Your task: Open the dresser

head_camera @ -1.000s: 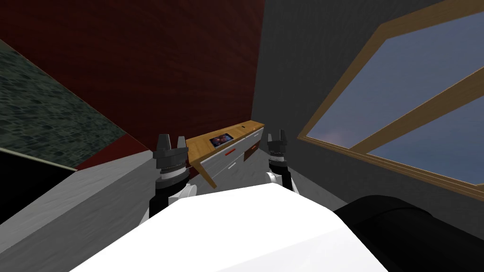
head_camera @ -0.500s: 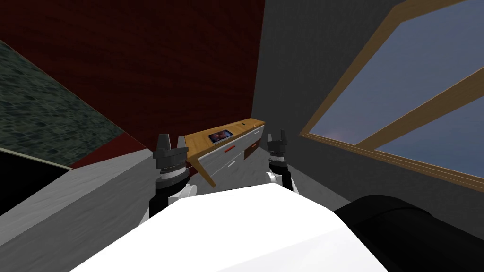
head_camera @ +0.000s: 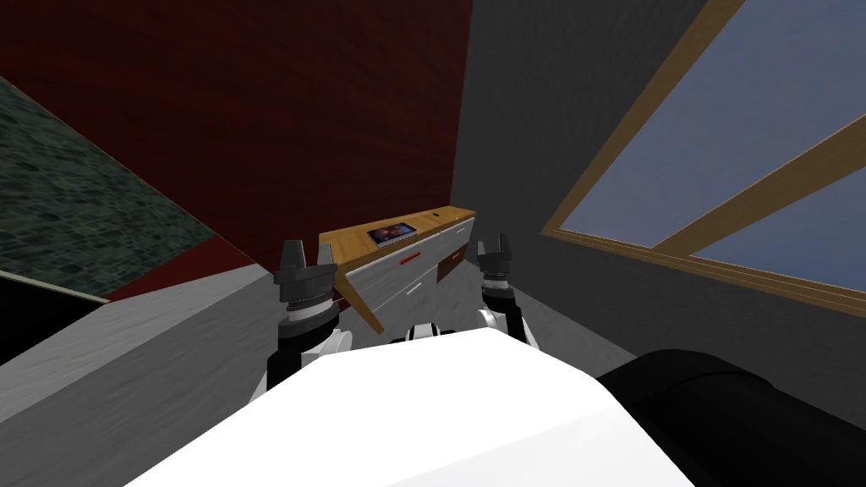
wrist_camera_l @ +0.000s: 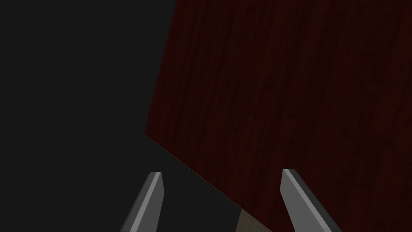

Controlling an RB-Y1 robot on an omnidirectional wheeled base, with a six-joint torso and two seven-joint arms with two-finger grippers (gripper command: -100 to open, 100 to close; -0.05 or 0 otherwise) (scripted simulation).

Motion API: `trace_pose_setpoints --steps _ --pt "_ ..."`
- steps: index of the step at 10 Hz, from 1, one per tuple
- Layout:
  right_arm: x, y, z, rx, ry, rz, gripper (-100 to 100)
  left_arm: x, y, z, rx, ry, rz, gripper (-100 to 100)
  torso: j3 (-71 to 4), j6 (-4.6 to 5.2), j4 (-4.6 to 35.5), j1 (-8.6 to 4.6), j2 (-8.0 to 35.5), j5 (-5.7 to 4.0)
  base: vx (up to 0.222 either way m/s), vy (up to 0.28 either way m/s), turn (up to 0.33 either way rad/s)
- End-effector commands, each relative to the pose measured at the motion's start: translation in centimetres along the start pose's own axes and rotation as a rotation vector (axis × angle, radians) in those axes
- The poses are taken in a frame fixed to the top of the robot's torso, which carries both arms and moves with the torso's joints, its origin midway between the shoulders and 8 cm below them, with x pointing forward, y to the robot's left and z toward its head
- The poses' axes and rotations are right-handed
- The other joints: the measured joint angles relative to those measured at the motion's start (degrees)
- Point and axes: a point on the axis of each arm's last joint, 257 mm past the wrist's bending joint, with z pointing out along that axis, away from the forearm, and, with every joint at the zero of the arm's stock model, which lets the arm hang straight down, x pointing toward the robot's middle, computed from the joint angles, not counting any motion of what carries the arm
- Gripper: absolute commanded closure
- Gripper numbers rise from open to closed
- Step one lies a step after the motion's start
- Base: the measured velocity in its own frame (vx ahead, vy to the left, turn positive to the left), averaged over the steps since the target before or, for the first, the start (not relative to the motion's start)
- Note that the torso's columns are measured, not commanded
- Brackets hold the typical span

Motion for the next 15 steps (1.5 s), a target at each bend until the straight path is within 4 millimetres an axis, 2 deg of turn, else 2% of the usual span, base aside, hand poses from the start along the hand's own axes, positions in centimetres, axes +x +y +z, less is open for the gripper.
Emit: trace_pose_setpoints --steps 1,3,4,6,7,8,9,10,11,12,13,14,15 --pt "-0.6 -3.2 -0.8 0.103 0.016 0.052 -100 0.0 0.0 0.0 0.000 0.000 0.000 0 -0.3 0.00 0.2 0.03 0.1 0.01 0.058 0.087 -0.082" --pt "-1.7 -6.3 -1.8 0.202 0.004 0.111 -100 0.0 0.0 0.0 0.000 0.000 0.000 0 -0.3 -0.01 0.2 -0.08 0.2 -0.02 0.063 0.095 -0.073" --pt "-1.8 -6.5 -1.9 0.211 -0.003 0.120 -100 0.0 0.0 0.0 0.000 0.000 0.000 0 -0.3 0.00 0.2 -0.09 0.2 -0.03 0.062 0.082 -0.033" --pt "-3.1 -10.0 -3.4 0.324 -0.036 0.190 -100 0.0 0.0 0.0 0.000 0.000 0.000 0 -0.3 0.01 0.3 -0.17 0.3 -0.05 0.065 0.084 -0.084" --pt "-3.3 -10.5 -3.6 0.339 -0.049 0.212 -100 0.0 0.0 0.0 0.000 0.000 0.000 0 -0.3 0.01 0.3 -0.10 0.3 -0.03 0.047 0.073 -0.036" --pt "-3.9 -12.2 -4.6 0.395 -0.072 0.250 -100 0.0 0.0 0.0 0.000 0.000 0.000 0 -0.2 -0.02 0.3 -0.15 0.3 -0.03 0.058 0.079 -0.067" --pt "-4.1 -12.6 -4.8 0.409 -0.082 0.267 -100 0.0 0.0 0.0 0.000 0.000 0.000 0 -0.3 0.00 0.3 -0.11 0.3 -0.03 0.046 0.072 -0.034" --pt "-4.8 -14.7 -6.1 0.478 -0.112 0.310 -100 0.0 0.0 0.0 0.000 0.000 0.000 0 -0.3 0.00 0.3 -0.14 0.3 -0.03 0.062 0.081 -0.079" --pt "-4.8 -14.8 -6.1 0.482 -0.120 0.326 -100 0.0 0.0 0.0 0.000 0.000 0.000 0 -0.3 0.00 0.2 -0.10 0.2 -0.03 0.050 0.063 -0.038" --pt "-5.5 -16.8 -7.6 0.548 -0.154 0.370 -100 0.0 0.0 0.0 0.000 0.000 0.000 0 -0.3 -0.01 0.3 -0.15 0.3 -0.03 0.051 0.087 -0.080" --pt "-5.6 -17.0 -7.8 0.558 -0.164 0.390 -100 0.0 0.0 0.0 0.000 0.000 0.000 0 -0.3 0.01 0.3 -0.07 0.3 -0.02 0.045 0.077 -0.047" --pt "-6.2 -18.9 -9.4 0.623 -0.202 0.435 -100 0.0 0.0 0.0 0.000 0.000 0.000 0 -0.3 -0.01 0.3 -0.11 0.3 -0.02 0.059 0.077 -0.072" --pt "-6.2 -19.2 -9.6 0.634 -0.214 0.459 -100 0.0 0.0 0.0 0.000 0.000 0.000 0 -0.3 0.00 0.2 -0.11 0.2 -0.03 0.051 0.076 -0.045"
